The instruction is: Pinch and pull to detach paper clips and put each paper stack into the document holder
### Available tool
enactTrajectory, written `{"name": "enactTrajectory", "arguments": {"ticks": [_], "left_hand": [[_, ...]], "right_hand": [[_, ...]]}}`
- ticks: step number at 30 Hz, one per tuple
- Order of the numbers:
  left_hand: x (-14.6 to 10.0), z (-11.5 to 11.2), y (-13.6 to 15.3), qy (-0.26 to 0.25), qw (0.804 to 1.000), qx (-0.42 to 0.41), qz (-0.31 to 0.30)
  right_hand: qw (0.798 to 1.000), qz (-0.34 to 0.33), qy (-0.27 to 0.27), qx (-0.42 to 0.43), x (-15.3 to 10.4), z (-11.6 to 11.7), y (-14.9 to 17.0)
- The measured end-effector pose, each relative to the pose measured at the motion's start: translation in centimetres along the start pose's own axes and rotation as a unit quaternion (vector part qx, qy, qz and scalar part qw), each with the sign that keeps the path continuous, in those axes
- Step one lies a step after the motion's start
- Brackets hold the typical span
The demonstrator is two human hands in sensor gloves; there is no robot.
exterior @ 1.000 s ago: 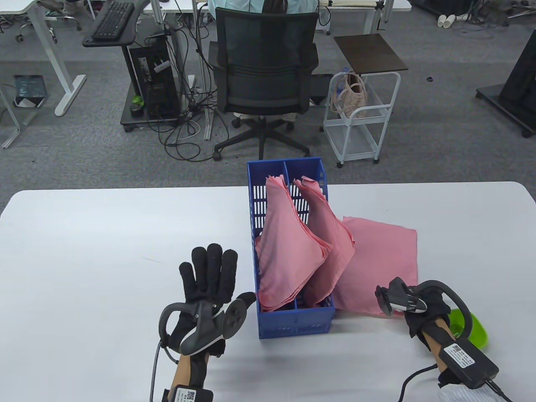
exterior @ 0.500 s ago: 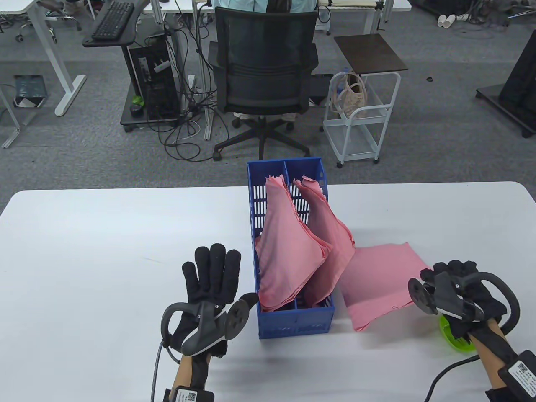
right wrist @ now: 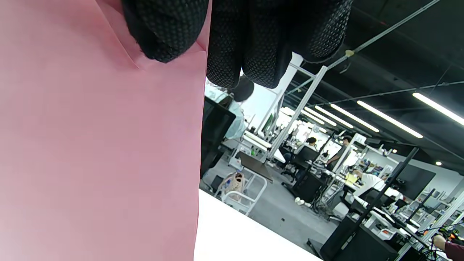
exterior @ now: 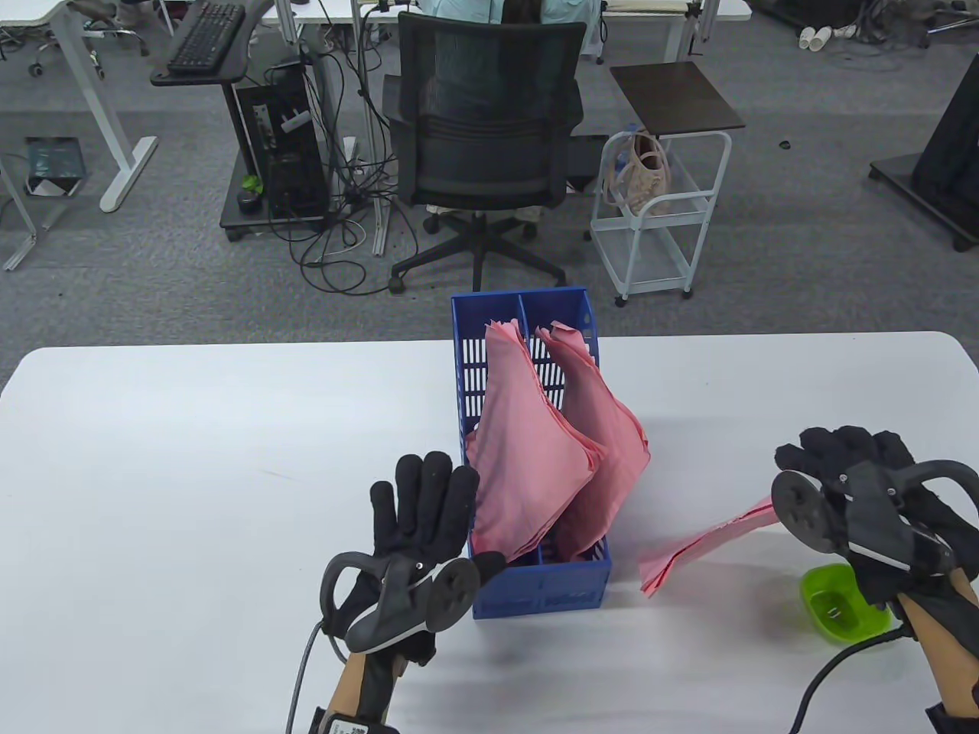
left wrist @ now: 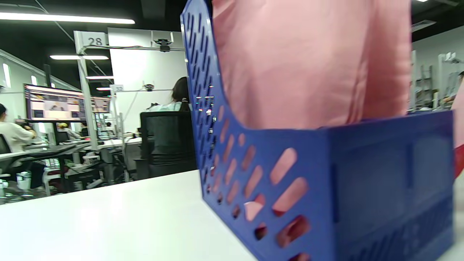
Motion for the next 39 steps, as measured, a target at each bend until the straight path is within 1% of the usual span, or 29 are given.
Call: {"name": "enactTrajectory", "arguments": {"ticks": [2,5,7,10,14,18,20,23,25,27,30,35,39], "left_hand": [[-0.1,0.7,-0.7,-0.013,1.000,-0.017,-0.015],[-0.5,1.8,-1.9,-0.024,0.997,-0.059,-0.052],[-0.8,2.9,-3.1,-0.033,0.990,-0.100,-0.093],[-1.5,4.0,-4.5,-0.040,0.979,-0.134,-0.146],[-2.1,4.9,-5.5,-0.038,0.965,-0.173,-0.194],[-2.5,5.5,-5.6,-0.063,0.952,-0.215,-0.206],[-2.7,5.8,-5.4,-0.074,0.949,-0.232,-0.201],[-2.7,6.0,-4.3,-0.119,0.951,-0.251,-0.135],[-2.7,6.0,-3.6,-0.136,0.948,-0.266,-0.109],[-2.6,6.0,-3.1,-0.138,0.944,-0.282,-0.101],[-2.5,5.9,-2.7,-0.135,0.939,-0.302,-0.099],[-2.5,5.9,-1.9,-0.135,0.946,-0.285,-0.081],[-2.4,5.9,-1.7,-0.129,0.946,-0.286,-0.079]], "right_hand": [[1.000,-0.006,0.003,0.011,-0.5,-1.3,-0.3],[0.999,-0.011,-0.013,0.028,-1.0,-2.8,-0.8],[0.998,-0.013,-0.032,0.048,-1.2,-3.8,-1.1],[0.996,-0.023,-0.045,0.077,-1.4,-4.7,-1.8],[0.992,-0.046,-0.049,0.111,-1.5,-5.5,-2.9],[0.988,-0.057,-0.058,0.133,-1.3,-5.7,-3.9],[0.985,-0.067,-0.065,0.144,-1.1,-5.6,-4.4],[0.978,-0.088,-0.070,0.174,-0.9,-5.5,-5.0],[0.975,-0.097,-0.071,0.189,-0.7,-5.2,-5.3],[0.973,-0.102,-0.066,0.198,-0.7,-5.0,-5.5],[0.976,-0.098,-0.043,0.190,-0.5,-4.8,-5.6],[0.988,-0.078,0.012,0.136,-0.9,-5.2,-5.2],[0.987,-0.075,0.062,0.124,-1.6,-6.0,-5.1]]}}
Point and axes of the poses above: the tracker on the back of each hand, its own y axis roughly to the little-finger side, its own x axis roughly from the wrist to the fingertips, z = x × y, the point moved 3 cm from there along x, roughly from the wrist to the fingertips, and after that the axes turned 13 degrees about x, right-handed, at the moved point
